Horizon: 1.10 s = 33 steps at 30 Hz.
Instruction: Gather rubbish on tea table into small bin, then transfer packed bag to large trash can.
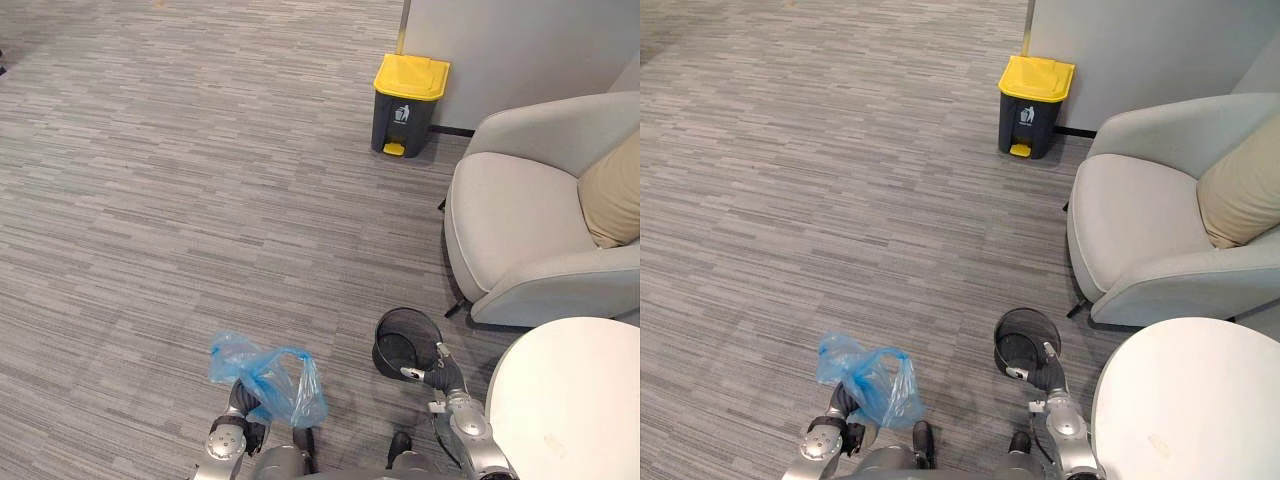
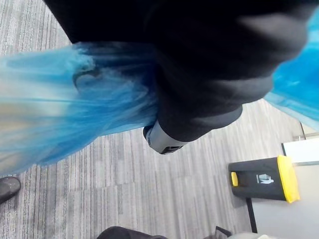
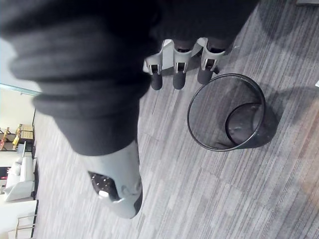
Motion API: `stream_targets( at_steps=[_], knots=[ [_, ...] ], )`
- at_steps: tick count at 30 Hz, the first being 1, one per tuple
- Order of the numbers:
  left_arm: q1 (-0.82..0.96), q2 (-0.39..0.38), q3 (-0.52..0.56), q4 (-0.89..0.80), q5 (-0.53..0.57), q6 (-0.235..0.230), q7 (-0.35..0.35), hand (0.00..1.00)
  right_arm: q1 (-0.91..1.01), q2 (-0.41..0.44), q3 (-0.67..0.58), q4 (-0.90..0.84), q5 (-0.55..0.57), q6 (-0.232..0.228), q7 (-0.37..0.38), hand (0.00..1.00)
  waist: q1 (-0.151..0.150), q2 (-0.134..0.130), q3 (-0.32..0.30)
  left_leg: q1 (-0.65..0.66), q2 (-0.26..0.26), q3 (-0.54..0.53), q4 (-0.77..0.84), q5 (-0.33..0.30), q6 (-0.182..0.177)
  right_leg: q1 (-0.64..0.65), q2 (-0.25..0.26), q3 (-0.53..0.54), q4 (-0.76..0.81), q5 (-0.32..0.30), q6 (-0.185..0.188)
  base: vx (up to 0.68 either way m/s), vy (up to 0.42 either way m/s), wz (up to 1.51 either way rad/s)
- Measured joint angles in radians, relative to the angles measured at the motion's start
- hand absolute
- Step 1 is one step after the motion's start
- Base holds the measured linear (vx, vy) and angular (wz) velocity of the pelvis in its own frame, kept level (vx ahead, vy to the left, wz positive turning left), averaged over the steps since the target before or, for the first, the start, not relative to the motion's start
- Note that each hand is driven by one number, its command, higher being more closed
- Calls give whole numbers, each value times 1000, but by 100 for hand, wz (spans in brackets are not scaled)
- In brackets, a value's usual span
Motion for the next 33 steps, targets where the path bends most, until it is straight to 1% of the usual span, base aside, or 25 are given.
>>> stream_targets(
  at_steps=[2,3,4,5,6,7,10,11,12,13,14,16,17,18,19,20,21,22,24,26,28,29,30,31,33],
  knots=[
    [18,10,12,-1,0,1,0,100,10,1,-11,0,0,6,1,0,0,-19,-6,-21,-27,-41,72,-61,16,-19,-51,7,134,-48,16,160,60,43],
    [21,11,13,-2,0,2,0,100,12,-1,-25,1,0,7,1,0,-4,-15,-5,-16,-33,-61,79,-74,26,-42,-64,38,213,-45,13,199,76,66],
    [29,14,16,-15,0,2,0,100,14,-1,-31,1,0,9,2,0,-15,-12,-5,-1,-37,-86,79,-79,32,-84,-71,79,323,-29,-5,176,63,65],
    [32,19,18,-27,0,2,0,100,14,0,-31,1,0,9,2,0,-22,-7,0,5,-34,-105,81,-77,38,-110,-61,108,369,-56,-9,194,21,67],
    [28,28,20,-43,-1,2,0,100,16,1,-28,5,0,9,5,0,-24,8,9,9,-15,-136,92,-90,44,-142,0,153,387,-115,-31,254,-29,59],
    [28,35,24,-59,-1,2,0,100,13,0,-27,16,1,8,12,0,-23,7,8,25,2,-150,87,-96,38,-175,58,172,385,-141,-53,251,-60,50],
    [22,38,47,-64,-2,2,0,100,20,-11,-27,22,1,7,14,0,-31,7,11,95,19,-189,55,-115,12,-234,147,148,322,-146,-80,305,-126,43],
    [21,36,50,-64,-3,1,0,100,26,-14,-28,25,2,7,14,0,-44,0,11,119,15,-206,48,-132,-9,-246,162,144,250,-116,-111,312,-159,55],
    [19,37,50,-64,-4,1,0,100,31,-15,-28,25,2,7,15,0,-51,-9,12,123,8,-218,49,-142,-18,-245,163,151,205,-88,-123,332,-208,71],
    [13,32,50,-61,-3,2,-1,100,50,-21,-37,25,3,7,16,0,-58,-23,9,143,5,-249,59,-169,-36,-234,160,148,220,-12,-180,368,-233,65],
    [10,20,50,-67,-2,0,-1,100,67,-28,-51,20,5,9,18,0,-52,6,7,150,33,-255,58,-179,-52,-231,172,116,238,-45,-190,379,-238,61],
    [3,12,51,-74,-2,1,-2,100,73,-28,-75,17,8,11,19,0,-54,37,20,147,70,-241,89,-183,-84,-207,194,80,232,-72,-209,400,-203,38],
    [-2,3,59,-78,-1,2,-2,100,78,-26,-73,14,10,11,21,0,-54,44,26,121,94,-210,194,-181,-116,-158,208,62,206,-82,-218,459,-225,33],
    [0,-3,61,-88,-1,2,-3,100,84,-23,-72,8,10,12,21,0,-54,44,27,101,106,-194,279,-175,-129,-123,216,56,184,-84,-220,364,-179,24],
    [20,-17,62,-123,-1,2,-4,100,105,-16,-67,-38,11,13,20,0,-49,41,31,41,145,-140,475,-156,-173,-41,234,58,138,-89,-229,420,-151,2],
    [45,-30,62,-168,-2,0,-5,100,115,-11,-58,-81,18,10,20,0,-47,35,34,0,193,-69,626,-165,-157,21,248,69,100,-95,-238,320,-92,-14],
    [54,-36,63,-186,-2,0,-5,100,114,-9,-58,-99,21,9,19,0,-43,33,34,-18,211,-40,674,-171,-147,44,255,85,86,-97,-242,330,-70,-49],
    [60,-46,63,-204,-2,-1,-5,100,107,-7,-57,-125,23,5,19,0,-23,25,36,-60,239,4,714,-186,-121,72,265,117,59,-99,-244,208,3,-76],
    [59,-53,63,-216,-2,0,-6,100,98,-3,-57,-142,30,5,18,0,3,22,38,-119,250,36,678,-199,-97,90,266,175,33,-102,-241,202,56,-84],
    [65,-53,65,-220,-2,0,-6,100,92,1,-57,-139,30,9,18,0,8,23,38,-167,236,33,587,-203,-90,112,263,221,10,-112,-236,207,132,-68],
    [72,-56,68,-217,-1,2,-7,100,92,2,-61,-135,30,11,16,0,8,23,39,-197,206,5,429,-195,-91,129,248,280,11,-134,-203,313,272,-81],
    [66,-60,68,-215,-1,1,-8,100,87,-1,-64,-118,30,11,13,0,8,30,35,-196,177,-33,295,-159,-108,133,241,314,22,-151,-165,318,315,-93],
    [65,-67,72,-210,-1,-1,-7,100,83,-11,-64,-98,30,11,11,0,11,52,27,-176,167,-63,217,-55,-113,129,244,350,39,-173,-143,343,365,-115],
    [62,-71,79,-176,-1,0,-6,100,70,-9,-56,-51,29,18,12,0,17,29,19,-158,149,-43,229,-13,-78,134,228,392,47,-193,-116,366,361,-93],
    [43,-54,86,-148,-1,3,-6,100,82,8,-57,-49,28,28,13,0,7,0,3,-154,113,-5,230,-48,-60,126,180,403,50,-202,-100,378,317,-51]
  ],
)
